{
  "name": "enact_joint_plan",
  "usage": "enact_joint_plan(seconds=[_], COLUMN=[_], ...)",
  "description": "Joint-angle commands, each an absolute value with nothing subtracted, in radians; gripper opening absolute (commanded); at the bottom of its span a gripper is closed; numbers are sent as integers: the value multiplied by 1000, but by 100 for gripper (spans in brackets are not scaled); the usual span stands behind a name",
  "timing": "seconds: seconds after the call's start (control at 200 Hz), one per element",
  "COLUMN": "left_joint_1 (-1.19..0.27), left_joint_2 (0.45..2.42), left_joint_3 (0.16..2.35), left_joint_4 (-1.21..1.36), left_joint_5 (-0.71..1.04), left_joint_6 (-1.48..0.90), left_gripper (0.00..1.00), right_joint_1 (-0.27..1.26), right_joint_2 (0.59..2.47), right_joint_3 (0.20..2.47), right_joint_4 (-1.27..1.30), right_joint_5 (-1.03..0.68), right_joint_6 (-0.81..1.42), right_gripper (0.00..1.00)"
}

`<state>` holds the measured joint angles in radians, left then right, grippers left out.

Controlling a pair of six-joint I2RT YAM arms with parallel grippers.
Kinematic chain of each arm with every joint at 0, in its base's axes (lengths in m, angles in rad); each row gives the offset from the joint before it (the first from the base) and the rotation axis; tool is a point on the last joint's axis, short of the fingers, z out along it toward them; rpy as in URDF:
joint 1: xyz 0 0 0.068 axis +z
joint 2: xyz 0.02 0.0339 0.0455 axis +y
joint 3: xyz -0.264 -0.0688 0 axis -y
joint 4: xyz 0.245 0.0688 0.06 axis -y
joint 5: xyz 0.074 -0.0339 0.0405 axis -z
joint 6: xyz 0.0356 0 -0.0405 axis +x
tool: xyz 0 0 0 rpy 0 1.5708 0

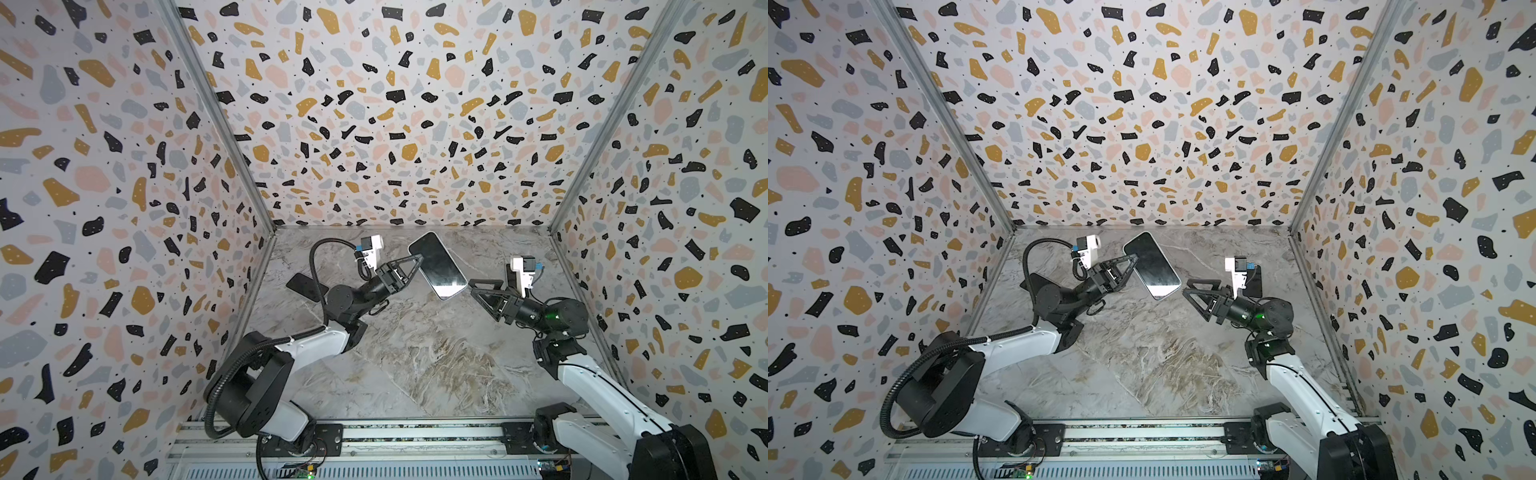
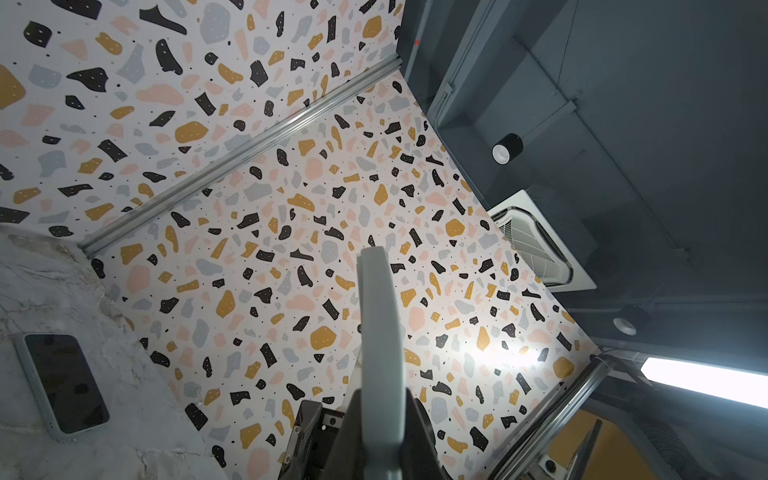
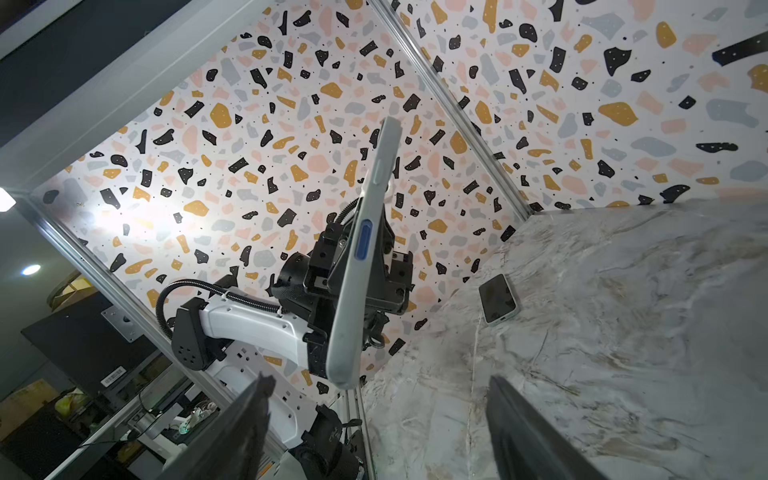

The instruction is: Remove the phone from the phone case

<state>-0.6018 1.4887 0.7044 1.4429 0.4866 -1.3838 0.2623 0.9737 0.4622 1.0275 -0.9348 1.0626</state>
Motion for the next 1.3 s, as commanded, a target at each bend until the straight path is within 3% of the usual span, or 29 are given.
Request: enact_joint_plan(seconds=[0.0,0.35,0.776,0.911,1.091,1.297], left_joint_1=[-618,-630,-630,-629,-629,-629], left_joint_2=[1497,1509,1517,1516,1517,1517], left_joint_3=[750,746,741,738,733,729], left_joint_4=[1577,1586,1598,1595,1597,1598], left_joint_5=[494,483,475,471,468,464], left_joint_6=[-1386,-1387,-1384,-1380,-1379,-1378], left_gripper=[0,0,0,0,0,0], right_joint_1=[278,284,284,284,284,284], right_joint_2=[967,986,988,989,988,992], right_joint_3=[470,456,433,430,420,419], right_joint_4=[1101,1153,1205,1204,1215,1234], right_joint_5=[-943,-937,-950,-945,-942,-941], right_joint_6=[1092,1127,1160,1160,1168,1179], right_gripper=[80,50,35,25,21,7])
